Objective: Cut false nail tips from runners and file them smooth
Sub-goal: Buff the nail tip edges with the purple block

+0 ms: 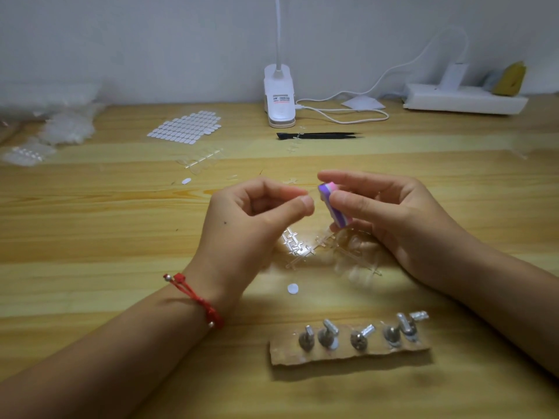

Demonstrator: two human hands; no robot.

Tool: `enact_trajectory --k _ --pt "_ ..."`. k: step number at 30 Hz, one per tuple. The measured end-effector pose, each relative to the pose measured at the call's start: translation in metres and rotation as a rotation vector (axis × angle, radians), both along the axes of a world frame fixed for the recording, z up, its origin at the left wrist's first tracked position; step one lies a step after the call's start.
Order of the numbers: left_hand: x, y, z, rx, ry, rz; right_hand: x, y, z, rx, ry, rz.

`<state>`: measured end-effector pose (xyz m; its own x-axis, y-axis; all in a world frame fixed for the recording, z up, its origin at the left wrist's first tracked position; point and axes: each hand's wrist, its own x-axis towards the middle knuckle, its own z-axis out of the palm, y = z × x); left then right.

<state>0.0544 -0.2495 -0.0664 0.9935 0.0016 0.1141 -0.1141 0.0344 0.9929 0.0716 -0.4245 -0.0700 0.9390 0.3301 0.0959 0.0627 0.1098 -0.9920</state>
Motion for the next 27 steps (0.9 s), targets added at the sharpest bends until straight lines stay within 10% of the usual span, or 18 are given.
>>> enact_trajectory --k 27 --pt "-0.0044 -0.0036 0.0053 0.015 0.031 -0.136 -0.0001 0.0016 -0.0046 -0.094 -0.124 -0.019"
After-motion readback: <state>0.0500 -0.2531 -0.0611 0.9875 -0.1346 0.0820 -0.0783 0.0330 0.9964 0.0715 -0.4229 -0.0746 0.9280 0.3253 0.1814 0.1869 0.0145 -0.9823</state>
